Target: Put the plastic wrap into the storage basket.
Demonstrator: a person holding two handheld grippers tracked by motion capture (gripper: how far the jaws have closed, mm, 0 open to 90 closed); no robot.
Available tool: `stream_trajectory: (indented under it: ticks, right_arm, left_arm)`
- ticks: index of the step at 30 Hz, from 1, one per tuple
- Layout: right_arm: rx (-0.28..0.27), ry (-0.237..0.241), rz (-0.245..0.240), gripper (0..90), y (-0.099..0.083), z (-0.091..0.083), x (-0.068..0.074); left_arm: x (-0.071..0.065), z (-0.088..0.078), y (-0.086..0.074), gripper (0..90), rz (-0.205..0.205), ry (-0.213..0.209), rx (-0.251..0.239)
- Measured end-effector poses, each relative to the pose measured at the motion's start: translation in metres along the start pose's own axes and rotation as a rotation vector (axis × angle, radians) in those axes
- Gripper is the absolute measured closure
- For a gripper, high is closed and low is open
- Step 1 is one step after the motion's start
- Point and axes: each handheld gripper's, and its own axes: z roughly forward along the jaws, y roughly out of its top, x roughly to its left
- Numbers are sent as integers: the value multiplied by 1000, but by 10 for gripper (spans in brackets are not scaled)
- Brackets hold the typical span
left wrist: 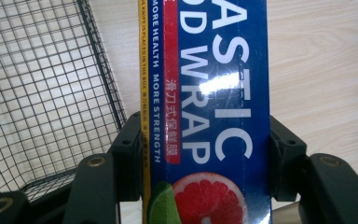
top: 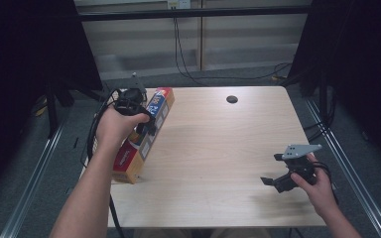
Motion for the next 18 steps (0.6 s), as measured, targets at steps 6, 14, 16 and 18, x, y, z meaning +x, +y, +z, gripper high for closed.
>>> stream_trajectory:
  ticks: [6, 14, 16, 18]
  right_arm:
    - [1, 6, -1, 0, 0, 1, 0]
    - [3, 8, -3, 0, 0, 1, 1]
    - [0, 8, -4, 0, 1, 1, 1]
    - [1, 8, -4, 0, 1, 1, 1]
  left_arm:
    - [10, -3, -2, 436, -21, -1, -2]
    - [21, -7, -4, 436, -52, 14, -11]
    - [23, -7, -5, 437, -59, 12, -13]
    - [25, -7, -6, 436, -67, 16, -15]
